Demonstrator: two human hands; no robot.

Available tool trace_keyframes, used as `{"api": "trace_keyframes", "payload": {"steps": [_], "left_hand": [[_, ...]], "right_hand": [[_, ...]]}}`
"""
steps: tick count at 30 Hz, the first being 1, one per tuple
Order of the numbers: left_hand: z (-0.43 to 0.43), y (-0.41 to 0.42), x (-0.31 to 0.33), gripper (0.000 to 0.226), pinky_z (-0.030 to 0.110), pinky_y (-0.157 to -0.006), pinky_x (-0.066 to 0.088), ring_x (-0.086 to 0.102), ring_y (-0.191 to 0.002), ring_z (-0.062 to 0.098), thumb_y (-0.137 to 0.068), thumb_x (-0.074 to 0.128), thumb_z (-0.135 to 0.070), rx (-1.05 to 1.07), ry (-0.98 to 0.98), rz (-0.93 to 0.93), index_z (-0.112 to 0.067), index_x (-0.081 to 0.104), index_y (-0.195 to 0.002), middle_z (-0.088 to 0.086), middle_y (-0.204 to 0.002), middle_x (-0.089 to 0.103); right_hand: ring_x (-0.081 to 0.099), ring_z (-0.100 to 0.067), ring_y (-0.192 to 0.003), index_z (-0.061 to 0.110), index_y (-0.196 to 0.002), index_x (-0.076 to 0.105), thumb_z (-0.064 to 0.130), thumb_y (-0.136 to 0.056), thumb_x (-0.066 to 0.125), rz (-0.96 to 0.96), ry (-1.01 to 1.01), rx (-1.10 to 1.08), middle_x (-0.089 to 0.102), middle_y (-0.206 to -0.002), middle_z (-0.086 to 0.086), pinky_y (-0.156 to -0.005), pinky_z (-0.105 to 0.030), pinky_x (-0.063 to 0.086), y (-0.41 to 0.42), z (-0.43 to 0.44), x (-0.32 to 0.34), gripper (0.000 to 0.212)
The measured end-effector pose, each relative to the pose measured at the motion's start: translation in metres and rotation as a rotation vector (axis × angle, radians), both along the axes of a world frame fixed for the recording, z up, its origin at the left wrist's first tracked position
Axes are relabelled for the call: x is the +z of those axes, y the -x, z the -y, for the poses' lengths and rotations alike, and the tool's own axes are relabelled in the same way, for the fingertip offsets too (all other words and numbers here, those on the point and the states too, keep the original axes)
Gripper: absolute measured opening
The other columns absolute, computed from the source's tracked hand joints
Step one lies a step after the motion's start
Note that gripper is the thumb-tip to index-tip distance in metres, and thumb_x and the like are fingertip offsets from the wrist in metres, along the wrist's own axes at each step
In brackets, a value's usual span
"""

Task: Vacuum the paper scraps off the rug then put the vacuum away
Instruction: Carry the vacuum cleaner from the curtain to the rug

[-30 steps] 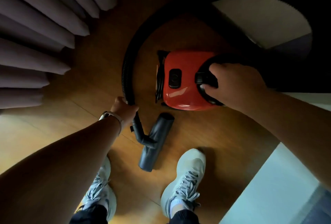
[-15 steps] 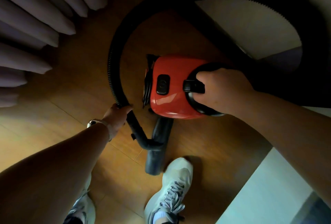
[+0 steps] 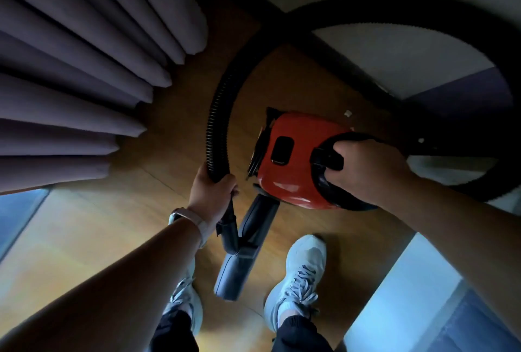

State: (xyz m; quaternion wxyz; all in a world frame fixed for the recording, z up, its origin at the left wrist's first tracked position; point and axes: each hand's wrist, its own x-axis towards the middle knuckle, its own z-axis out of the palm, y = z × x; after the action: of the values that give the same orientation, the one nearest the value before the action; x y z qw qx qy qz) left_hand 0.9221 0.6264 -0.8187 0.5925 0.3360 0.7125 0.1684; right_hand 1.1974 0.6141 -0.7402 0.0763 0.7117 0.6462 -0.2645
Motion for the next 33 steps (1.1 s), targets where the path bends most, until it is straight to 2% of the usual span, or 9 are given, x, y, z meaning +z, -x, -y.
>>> {"api": "trace_keyframes", "payload": {"steps": [3,6,8,12,18,22,27,31,33], "left_hand": [[-0.008,0.003,0.047,0.019,0.031,-0.055,0.052,0.056,-0.053,0.013,-0.076,0.06,-0.007,-0.055,-0.045,0.008,-0.02,0.054,-0.088,-0.001,-0.063,0.058],[-0.017,0.007,0.104,0.017,0.024,-0.048,0.049,0.054,-0.05,0.012,-0.076,0.066,-0.017,-0.089,-0.106,0.027,-0.023,0.055,-0.087,-0.005,-0.059,0.057],[-0.024,0.006,0.151,0.019,0.021,-0.045,0.046,0.053,-0.048,0.009,-0.079,0.072,-0.033,-0.124,-0.161,0.059,-0.029,0.055,-0.085,-0.008,-0.057,0.056],[-0.036,0.011,0.26,0.025,0.024,-0.046,0.047,0.055,-0.049,0.008,-0.074,0.068,-0.06,-0.179,-0.29,0.028,-0.044,0.053,-0.085,-0.01,-0.061,0.06],[-0.048,0.034,0.421,0.031,0.017,-0.046,0.049,0.064,-0.059,0.004,-0.076,0.059,-0.068,-0.265,-0.568,-0.045,-0.065,0.043,-0.102,-0.021,-0.078,0.066],[-0.056,0.057,0.512,0.035,0.019,-0.046,0.048,0.065,-0.057,0.003,-0.079,0.055,-0.069,-0.292,-0.676,-0.012,-0.054,0.048,-0.11,-0.019,-0.076,0.066],[-0.062,0.086,0.605,0.035,0.031,-0.045,0.053,0.064,-0.054,0.006,-0.08,0.052,-0.067,-0.373,-0.715,-0.014,-0.05,0.046,-0.11,-0.014,-0.074,0.068],[-0.062,0.104,0.657,0.026,0.046,-0.044,0.055,0.064,-0.05,0.019,-0.078,0.056,-0.055,-0.384,-0.68,-0.003,-0.045,0.047,-0.101,0.0,-0.069,0.068],[-0.057,0.109,0.674,0.027,0.046,-0.048,0.056,0.064,-0.053,0.019,-0.077,0.057,-0.052,-0.359,-0.712,-0.037,-0.042,0.049,-0.101,-0.004,-0.068,0.067]], "right_hand": [[0.039,-0.006,-0.043,0.022,-0.059,0.036,0.043,-0.078,0.07,0.009,0.001,-0.06,0.04,-0.048,0.005,-0.045,-0.022,0.021,0.005,0.006,0.039,0.045],[0.049,-0.01,-0.052,0.024,-0.065,0.04,0.049,-0.081,0.066,0.011,0.004,-0.107,0.046,-0.054,0.008,-0.05,-0.025,0.041,0.015,0.01,0.093,0.04],[0.051,-0.011,-0.054,0.025,-0.068,0.042,0.051,-0.081,0.064,0.023,-0.017,-0.137,0.046,-0.056,0.01,-0.055,-0.029,0.049,0.02,0.013,0.137,0.036],[0.048,-0.014,-0.053,0.025,-0.067,0.039,0.052,-0.078,0.061,0.069,-0.046,-0.205,0.043,-0.055,0.01,-0.052,-0.028,0.043,0.03,0.016,0.235,0.037],[0.043,-0.017,-0.055,0.026,-0.067,0.038,0.051,-0.08,0.061,0.121,-0.123,-0.315,0.041,-0.055,0.011,-0.052,-0.03,0.029,0.057,0.013,0.386,0.037],[0.048,-0.02,-0.059,0.024,-0.067,0.038,0.052,-0.081,0.061,0.15,-0.185,-0.31,0.044,-0.057,0.008,-0.055,-0.03,0.033,0.081,0.015,0.478,0.039],[0.058,-0.02,-0.068,0.023,-0.077,0.05,0.058,-0.08,0.056,0.109,-0.297,-0.338,0.057,-0.068,0.005,-0.063,-0.034,0.051,0.112,0.017,0.567,0.036],[0.051,-0.014,-0.059,0.024,-0.079,0.053,0.062,-0.076,0.052,0.099,-0.344,-0.339,0.052,-0.062,0.009,-0.056,-0.03,0.042,0.126,0.021,0.604,0.038],[0.045,-0.006,-0.053,0.025,-0.078,0.054,0.063,-0.073,0.051,0.079,-0.381,-0.321,0.048,-0.058,0.011,-0.05,-0.026,0.036,0.128,0.021,0.614,0.038]]}}
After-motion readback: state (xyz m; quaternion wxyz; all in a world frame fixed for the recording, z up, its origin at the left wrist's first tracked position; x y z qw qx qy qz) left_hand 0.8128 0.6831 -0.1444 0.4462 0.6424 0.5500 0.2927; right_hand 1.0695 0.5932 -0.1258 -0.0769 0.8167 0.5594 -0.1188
